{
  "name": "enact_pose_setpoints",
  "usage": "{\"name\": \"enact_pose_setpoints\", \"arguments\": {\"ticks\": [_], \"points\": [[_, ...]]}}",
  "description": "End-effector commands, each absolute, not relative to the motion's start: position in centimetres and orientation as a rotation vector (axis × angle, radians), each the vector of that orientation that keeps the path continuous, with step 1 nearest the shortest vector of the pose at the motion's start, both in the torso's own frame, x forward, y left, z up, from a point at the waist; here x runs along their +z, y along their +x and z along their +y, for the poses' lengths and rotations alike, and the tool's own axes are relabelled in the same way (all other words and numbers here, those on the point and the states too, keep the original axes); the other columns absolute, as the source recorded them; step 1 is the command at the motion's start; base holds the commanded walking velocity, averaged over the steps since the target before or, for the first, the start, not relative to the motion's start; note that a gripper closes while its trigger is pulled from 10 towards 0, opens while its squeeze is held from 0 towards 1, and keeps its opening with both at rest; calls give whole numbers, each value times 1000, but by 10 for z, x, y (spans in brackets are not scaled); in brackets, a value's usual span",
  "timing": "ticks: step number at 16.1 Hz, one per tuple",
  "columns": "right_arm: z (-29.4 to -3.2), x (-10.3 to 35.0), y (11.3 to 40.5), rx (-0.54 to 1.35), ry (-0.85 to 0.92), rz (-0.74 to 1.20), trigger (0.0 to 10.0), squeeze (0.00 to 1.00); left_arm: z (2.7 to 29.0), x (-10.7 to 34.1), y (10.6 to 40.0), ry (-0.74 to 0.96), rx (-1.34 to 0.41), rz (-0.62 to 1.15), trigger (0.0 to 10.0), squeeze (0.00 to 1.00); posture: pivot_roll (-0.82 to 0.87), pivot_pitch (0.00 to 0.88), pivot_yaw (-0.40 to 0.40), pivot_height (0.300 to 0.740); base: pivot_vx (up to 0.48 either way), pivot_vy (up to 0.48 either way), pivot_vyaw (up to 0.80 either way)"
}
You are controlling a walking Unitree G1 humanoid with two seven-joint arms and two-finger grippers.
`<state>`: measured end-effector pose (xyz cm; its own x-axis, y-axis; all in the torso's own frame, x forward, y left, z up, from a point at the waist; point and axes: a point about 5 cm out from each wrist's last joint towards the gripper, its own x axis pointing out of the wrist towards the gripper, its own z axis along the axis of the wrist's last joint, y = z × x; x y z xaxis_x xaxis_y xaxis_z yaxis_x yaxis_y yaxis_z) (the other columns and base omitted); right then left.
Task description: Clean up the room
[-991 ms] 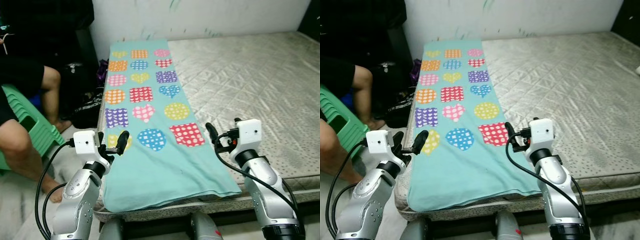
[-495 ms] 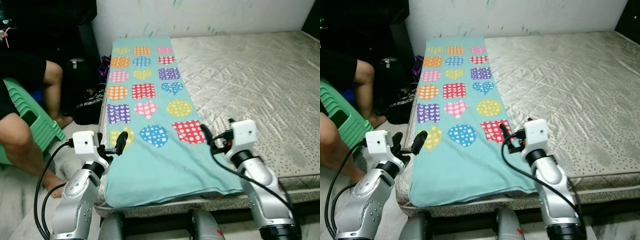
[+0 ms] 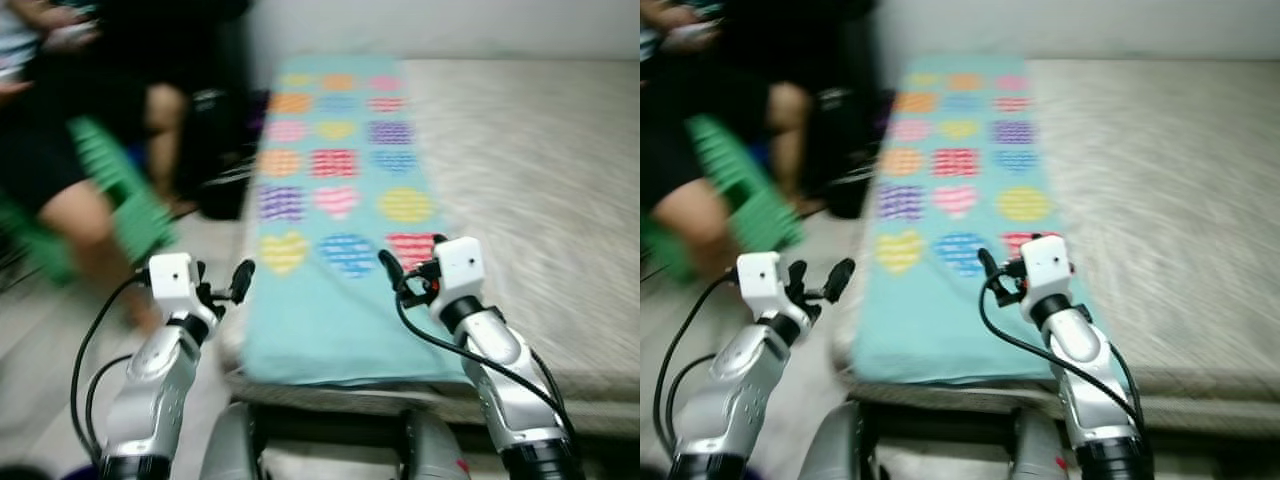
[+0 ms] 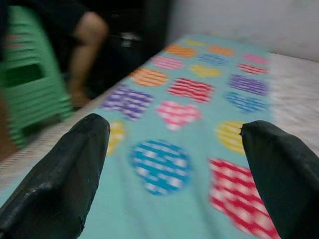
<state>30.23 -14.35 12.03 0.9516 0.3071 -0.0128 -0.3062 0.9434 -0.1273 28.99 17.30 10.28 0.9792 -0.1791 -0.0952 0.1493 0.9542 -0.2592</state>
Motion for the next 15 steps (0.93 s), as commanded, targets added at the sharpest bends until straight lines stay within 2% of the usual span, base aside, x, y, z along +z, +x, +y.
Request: {"name": "enact_pose_setpoints", "arguments": {"ticks": [1,7,10,15], "points": [[-142,119,303,312,-138,-4,10000,0,176,106,292,-238,-170,107,10000,0,-226,97,40,598,0,0,525],[-148,117,298,260,-150,9,10000,0,173,79,293,-263,-173,299,10000,0,-238,132,52,598,0,0,0],[-158,120,292,222,-154,18,10000,0,178,57,292,-287,-124,421,10000,0,-237,177,42,598,0,0,0],[-179,125,287,160,-190,34,10000,0,168,27,297,-307,-140,571,10000,0,-274,217,47,598,0,0,0]]}}
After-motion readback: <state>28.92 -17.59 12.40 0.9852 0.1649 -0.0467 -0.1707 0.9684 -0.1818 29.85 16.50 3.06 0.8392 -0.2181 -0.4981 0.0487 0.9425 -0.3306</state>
